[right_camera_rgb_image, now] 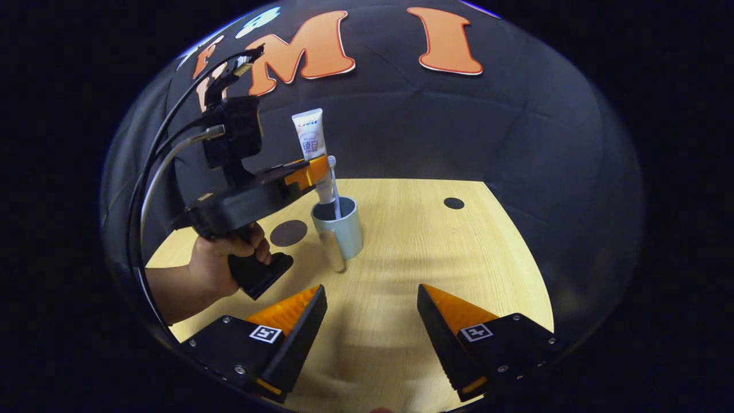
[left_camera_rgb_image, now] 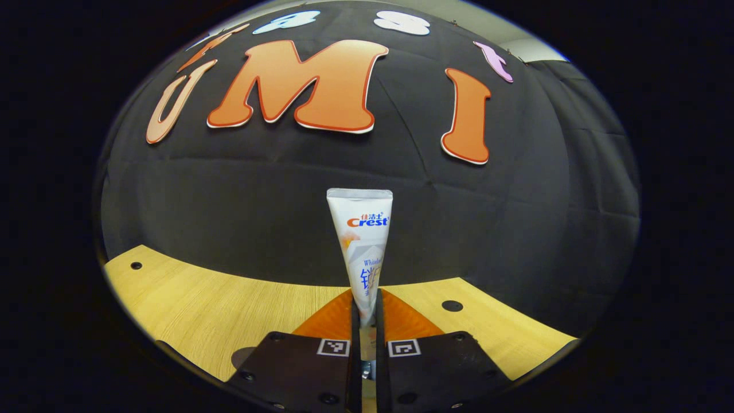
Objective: Put the toothbrush and toothpaste on the desktop into the cup, then pick up the cup and place it on the coaster on the desktop.
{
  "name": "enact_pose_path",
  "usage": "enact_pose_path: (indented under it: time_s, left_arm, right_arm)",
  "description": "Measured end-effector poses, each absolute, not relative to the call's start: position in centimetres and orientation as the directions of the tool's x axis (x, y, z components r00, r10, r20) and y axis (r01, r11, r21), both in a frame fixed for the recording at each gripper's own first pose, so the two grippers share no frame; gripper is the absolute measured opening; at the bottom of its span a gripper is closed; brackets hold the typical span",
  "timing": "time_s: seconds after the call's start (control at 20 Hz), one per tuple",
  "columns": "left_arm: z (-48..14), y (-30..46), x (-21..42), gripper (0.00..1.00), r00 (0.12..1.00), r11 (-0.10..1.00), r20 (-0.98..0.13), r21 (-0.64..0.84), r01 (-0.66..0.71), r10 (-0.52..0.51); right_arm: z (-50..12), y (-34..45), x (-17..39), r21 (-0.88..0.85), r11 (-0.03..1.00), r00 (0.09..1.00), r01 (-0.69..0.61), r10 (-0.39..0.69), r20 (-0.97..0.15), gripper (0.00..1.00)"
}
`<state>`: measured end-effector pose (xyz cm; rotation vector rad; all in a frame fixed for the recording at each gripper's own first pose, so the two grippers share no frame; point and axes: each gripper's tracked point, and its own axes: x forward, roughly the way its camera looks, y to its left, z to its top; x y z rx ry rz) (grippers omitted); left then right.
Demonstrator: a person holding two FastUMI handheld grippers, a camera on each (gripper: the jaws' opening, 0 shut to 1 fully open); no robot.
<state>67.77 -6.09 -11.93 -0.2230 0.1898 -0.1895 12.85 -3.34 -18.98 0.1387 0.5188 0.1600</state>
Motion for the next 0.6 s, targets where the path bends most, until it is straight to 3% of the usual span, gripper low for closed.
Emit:
enact_pose_path:
  time_s: [0.6]
  left_arm:
    - [-17.1, -6.6, 65.3, 0.10, 0.956, 0.976, -0.239, -0.173, 0.133, -0.173]
  right_arm:
    - [-19.9, -3.3, 13.4, 0.174, 0.976, 0.843, -0.128, 0.199, -0.500, 0.98]
